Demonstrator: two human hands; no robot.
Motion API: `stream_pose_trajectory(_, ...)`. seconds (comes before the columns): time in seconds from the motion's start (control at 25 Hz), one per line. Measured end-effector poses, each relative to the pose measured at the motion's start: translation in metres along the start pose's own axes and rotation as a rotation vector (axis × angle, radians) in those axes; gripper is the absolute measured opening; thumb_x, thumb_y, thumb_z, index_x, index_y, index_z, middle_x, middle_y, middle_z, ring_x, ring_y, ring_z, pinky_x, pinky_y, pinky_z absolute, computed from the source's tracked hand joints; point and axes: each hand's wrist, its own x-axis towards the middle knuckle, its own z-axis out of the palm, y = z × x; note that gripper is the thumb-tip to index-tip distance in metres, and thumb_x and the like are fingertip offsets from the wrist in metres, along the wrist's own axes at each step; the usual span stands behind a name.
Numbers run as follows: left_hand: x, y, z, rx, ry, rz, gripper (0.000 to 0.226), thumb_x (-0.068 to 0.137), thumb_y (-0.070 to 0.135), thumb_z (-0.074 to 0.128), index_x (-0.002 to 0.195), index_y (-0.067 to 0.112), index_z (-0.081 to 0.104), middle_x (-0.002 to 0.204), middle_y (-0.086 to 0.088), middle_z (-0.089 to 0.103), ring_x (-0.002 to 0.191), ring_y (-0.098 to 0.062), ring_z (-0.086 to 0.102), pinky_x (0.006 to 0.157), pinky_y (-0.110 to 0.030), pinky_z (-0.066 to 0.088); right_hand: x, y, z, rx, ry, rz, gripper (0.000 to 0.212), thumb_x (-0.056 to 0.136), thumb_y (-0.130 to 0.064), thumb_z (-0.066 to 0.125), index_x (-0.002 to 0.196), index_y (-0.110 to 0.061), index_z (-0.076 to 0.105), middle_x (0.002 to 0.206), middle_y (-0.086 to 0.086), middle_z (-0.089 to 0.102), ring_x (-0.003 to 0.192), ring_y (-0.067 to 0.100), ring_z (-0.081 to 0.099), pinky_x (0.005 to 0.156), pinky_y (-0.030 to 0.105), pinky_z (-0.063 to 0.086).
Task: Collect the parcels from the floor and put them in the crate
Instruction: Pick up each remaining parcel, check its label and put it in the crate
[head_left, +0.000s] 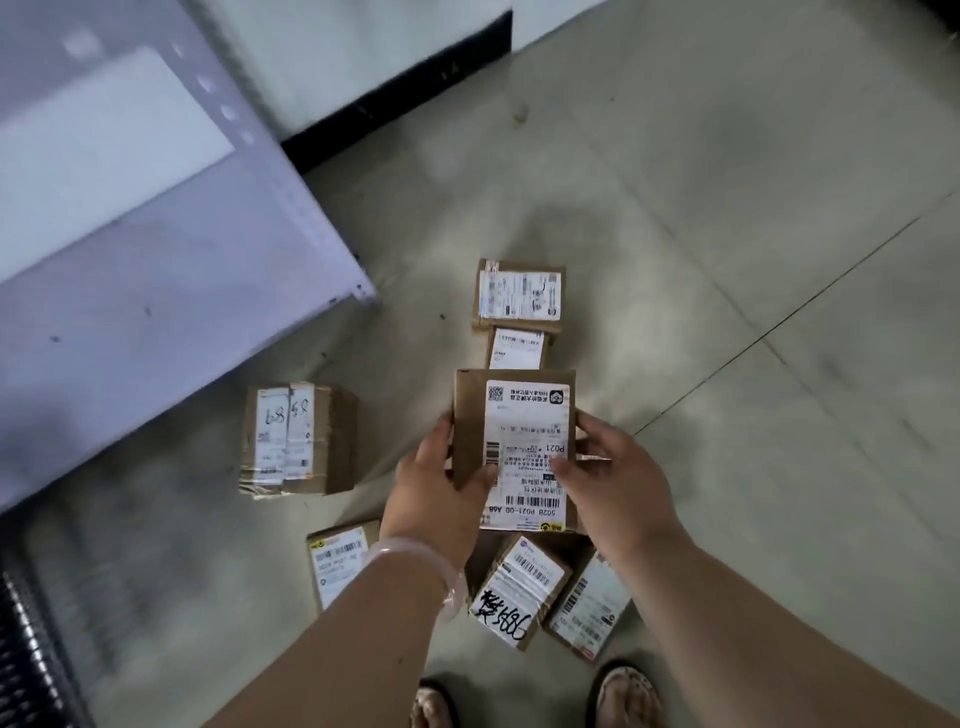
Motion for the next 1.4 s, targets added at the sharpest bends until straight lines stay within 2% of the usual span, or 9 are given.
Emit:
stream_pose_trajectory(0.08,-0.035,0.049,-0.038,-0.047,0.019,0.045,0.060,0.082,0.035,0.069,0.132,0.048,0.039,0.115,0.009,0.062,0.092,-0.007,0.066,0.080,-0.032,0.059,-0.035,-0.055,-0.032,-0.039,0.025,-0.081,0.041,0.087,-0.018,0.068,0.124,-0.034,0.058,0.095,-0.013,0.068,0.077,0.004,0.068,0.067,0.028,0.060)
stream_pose_trajectory(0.2,-0.082,0.127,-0.097,-0.116,0.055,0.146,0.063,0.079,0.032,0.071,0.131,0.049,0.039,0.115,0.007,0.063,0.091,-0.009,0.067,0.076,-0.035,0.060,-0.087,-0.142,-0.076,-0.080,0.063,-0.210,0.043,0.086,-0.018,0.068,0.126,-0.030,0.058,0.091,-0.016,0.065,0.073,-0.003,0.063,0.056,0.008,0.047)
stream_pose_trajectory(0.32,-0.145,0.212,-0.168,-0.147,0.118,0.253,0.063,0.081,0.028,0.071,0.134,0.042,0.041,0.106,0.011,0.062,0.086,-0.006,0.066,0.078,-0.034,0.059,-0.153,-0.237,-0.120,-0.088,0.115,-0.333,0.045,0.086,-0.018,0.067,0.127,-0.033,0.058,0.091,-0.015,0.064,0.072,-0.006,0.060,0.052,0.002,0.042)
stream_pose_trajectory(0.44,-0.212,0.278,-0.234,-0.213,0.173,0.331,0.063,0.082,0.024,0.070,0.136,0.038,0.041,0.101,0.013,0.060,0.085,-0.008,0.066,0.077,-0.034,0.059,-0.221,-0.320,-0.156,-0.060,0.147,-0.456,0.047,0.084,-0.018,0.068,0.126,-0.036,0.058,0.096,-0.014,0.064,0.069,-0.007,0.060,0.051,0.000,0.039)
stream_pose_trajectory(0.68,-0.327,0.348,-0.326,-0.247,0.243,0.483,0.062,0.080,0.030,0.068,0.134,0.044,0.041,0.118,0.007,0.060,0.096,-0.014,0.064,0.080,-0.035,0.059,-0.343,-0.417,-0.187,0.035,0.162,-0.617,0.048,0.087,-0.018,0.063,0.130,-0.037,0.055,0.115,-0.012,0.067,0.084,-0.004,0.065,0.058,0.007,0.044)
stream_pose_trajectory(0.84,-0.395,0.369,-0.372,-0.272,0.287,0.543,0.061,0.084,0.027,0.064,0.136,0.043,0.037,0.117,0.012,0.057,0.095,-0.015,0.062,0.083,-0.035,0.056,-0.412,-0.456,-0.196,0.054,0.158,-0.714,0.048,0.088,-0.019,0.062,0.131,-0.037,0.054,0.113,-0.013,0.068,0.084,-0.005,0.064,0.055,0.005,0.044)
stream_pose_trajectory(1.0,-0.453,0.366,-0.399,-0.334,0.347,0.579,0.060,0.088,0.020,0.062,0.139,0.038,0.036,0.116,0.010,0.059,0.088,-0.010,0.060,0.071,-0.027,0.057,-0.465,-0.474,-0.197,0.040,0.139,-0.810,0.050,0.085,-0.021,0.062,0.132,-0.037,0.053,0.116,-0.013,0.067,0.088,-0.002,0.064,0.061,0.010,0.044)
stream_pose_trajectory(1.28,-0.554,0.317,-0.407,-0.397,0.492,0.546,0.058,0.090,0.018,0.058,0.140,0.037,0.035,0.127,0.006,0.058,0.096,-0.016,0.061,0.077,-0.034,0.059,-0.557,-0.454,-0.183,0.025,0.024,-0.877,0.050,0.087,-0.018,0.061,0.132,-0.035,0.052,0.118,-0.010,0.066,0.088,0.006,0.064,0.064,0.019,0.049)
stream_pose_trajectory(1.4,-0.591,0.289,-0.414,-0.410,0.573,0.508,0.059,0.091,0.018,0.057,0.142,0.035,0.033,0.129,0.005,0.057,0.096,-0.016,0.059,0.068,-0.027,0.057,-0.594,-0.446,-0.168,0.000,-0.050,-0.935,0.050,0.088,-0.019,0.061,0.134,-0.035,0.050,0.119,-0.009,0.065,0.092,0.009,0.065,0.068,0.022,0.051)
